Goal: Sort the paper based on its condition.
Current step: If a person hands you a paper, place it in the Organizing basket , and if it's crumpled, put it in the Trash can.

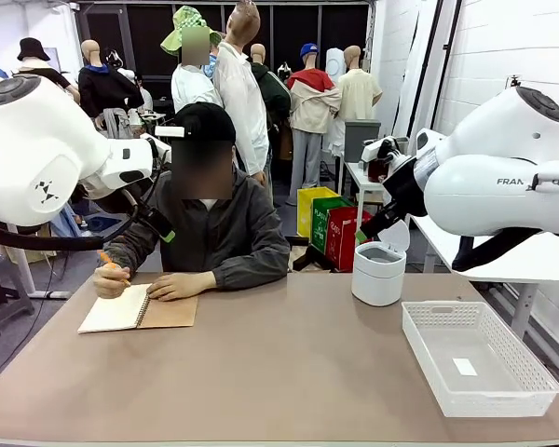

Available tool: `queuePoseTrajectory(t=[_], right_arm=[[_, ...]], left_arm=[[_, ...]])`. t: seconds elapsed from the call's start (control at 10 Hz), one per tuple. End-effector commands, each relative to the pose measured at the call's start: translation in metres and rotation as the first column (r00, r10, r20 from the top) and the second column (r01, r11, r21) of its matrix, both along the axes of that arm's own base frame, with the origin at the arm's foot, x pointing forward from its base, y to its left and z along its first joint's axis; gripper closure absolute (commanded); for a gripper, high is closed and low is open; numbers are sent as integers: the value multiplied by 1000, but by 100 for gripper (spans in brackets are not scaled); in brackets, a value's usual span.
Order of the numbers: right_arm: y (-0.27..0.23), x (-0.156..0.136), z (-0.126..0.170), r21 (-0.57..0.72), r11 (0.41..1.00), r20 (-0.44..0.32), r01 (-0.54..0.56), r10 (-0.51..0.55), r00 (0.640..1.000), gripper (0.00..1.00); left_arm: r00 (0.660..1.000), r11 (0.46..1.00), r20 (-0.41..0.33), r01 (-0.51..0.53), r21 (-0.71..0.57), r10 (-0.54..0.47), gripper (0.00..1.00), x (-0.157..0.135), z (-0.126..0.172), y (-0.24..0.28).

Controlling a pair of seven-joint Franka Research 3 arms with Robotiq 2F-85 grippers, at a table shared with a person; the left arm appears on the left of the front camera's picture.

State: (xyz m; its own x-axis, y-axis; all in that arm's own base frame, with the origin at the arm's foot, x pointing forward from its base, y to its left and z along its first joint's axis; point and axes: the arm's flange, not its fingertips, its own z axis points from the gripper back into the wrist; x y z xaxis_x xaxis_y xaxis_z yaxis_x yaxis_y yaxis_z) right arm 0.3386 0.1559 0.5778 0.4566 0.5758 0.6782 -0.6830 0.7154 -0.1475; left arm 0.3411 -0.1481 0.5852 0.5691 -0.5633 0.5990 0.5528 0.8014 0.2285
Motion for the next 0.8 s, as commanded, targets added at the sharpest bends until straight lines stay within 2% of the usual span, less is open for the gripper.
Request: queuePoseTrajectory(t=[0.0, 0.1, 0.5, 0.7], right_arm=[[-8, 4, -1, 49, 996, -9, -75, 75, 997, 0], [-13, 5, 2, 79, 991, 1, -111, 111, 994, 0], [-21, 6, 6, 162, 962, 46, -218, 213, 976, 0], [-20, 8, 4, 178, 956, 62, -235, 228, 972, 0]], left_arm=[[997, 996, 20, 81, -40, -80, 0, -2, 0, 10], [990, 986, 38, 142, -82, -139, 0, -2, 3, 15], [967, 947, 84, 254, -198, -242, 0, -1, -1, 30], [964, 940, 95, 262, -220, -246, 0, 2, -6, 34]])
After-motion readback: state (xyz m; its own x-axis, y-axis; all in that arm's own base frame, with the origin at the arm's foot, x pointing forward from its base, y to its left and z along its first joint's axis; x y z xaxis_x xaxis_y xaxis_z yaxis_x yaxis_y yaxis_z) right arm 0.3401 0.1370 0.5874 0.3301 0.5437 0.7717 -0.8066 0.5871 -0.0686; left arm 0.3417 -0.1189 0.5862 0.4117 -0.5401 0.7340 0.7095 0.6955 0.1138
